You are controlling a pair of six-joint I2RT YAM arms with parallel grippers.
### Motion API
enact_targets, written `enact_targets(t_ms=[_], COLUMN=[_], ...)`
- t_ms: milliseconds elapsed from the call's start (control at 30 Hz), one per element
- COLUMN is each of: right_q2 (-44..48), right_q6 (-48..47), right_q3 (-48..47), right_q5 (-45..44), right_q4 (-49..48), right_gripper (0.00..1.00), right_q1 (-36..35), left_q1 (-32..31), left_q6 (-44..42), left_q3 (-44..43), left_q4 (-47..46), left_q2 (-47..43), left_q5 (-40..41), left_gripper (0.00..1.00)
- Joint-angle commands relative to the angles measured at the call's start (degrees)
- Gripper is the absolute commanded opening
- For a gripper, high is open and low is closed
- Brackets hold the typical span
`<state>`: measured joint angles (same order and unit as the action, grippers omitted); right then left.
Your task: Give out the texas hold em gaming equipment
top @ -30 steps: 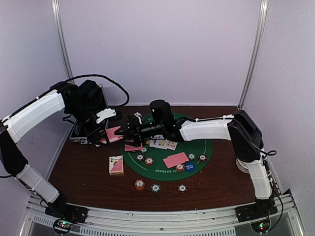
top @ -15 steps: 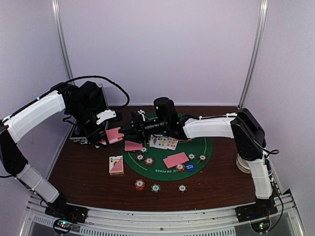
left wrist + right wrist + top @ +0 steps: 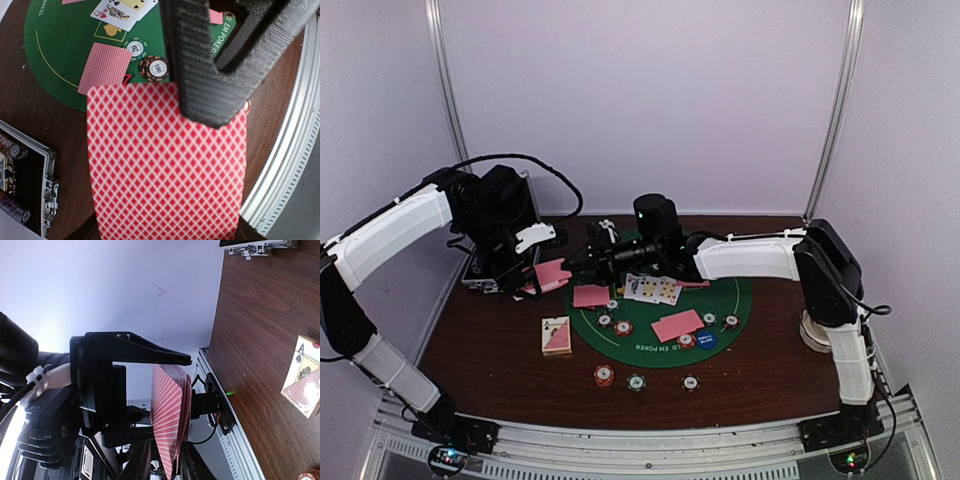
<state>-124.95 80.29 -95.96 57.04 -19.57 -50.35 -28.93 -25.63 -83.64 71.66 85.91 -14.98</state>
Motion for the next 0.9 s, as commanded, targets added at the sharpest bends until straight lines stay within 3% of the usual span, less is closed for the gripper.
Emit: enact_targets(t_ms=[0, 500, 667, 867], right_q2=[2.6, 3.5, 2.3, 0.8], right_q6=[0.5, -1.2, 1.2, 4.9], right_q3=[0.1, 0.3, 1.1, 1.6], right_q5=[1.2, 2.5, 2.4, 1.9], right_q4=[-2.1, 0.4, -3.2, -7.8], right_gripper=[0.22, 0.19, 0.18, 0.06], right_q1=[0.0, 0.1, -0.6, -0.7], left_q1=[0.2, 0.2, 0.2, 0.2], left_q6=[-0.7, -0.9, -0.8, -0.8], left_q3=[0.4, 1.0, 0.6, 0.5], left_q4=[-1.0, -1.8, -1.8, -1.7], left_q2=[-1.2, -1.2, -1.0, -1.0], left_q5=[0.7, 1.7, 1.6, 1.8], left_gripper=[0.0, 0.0, 0.0, 0.0])
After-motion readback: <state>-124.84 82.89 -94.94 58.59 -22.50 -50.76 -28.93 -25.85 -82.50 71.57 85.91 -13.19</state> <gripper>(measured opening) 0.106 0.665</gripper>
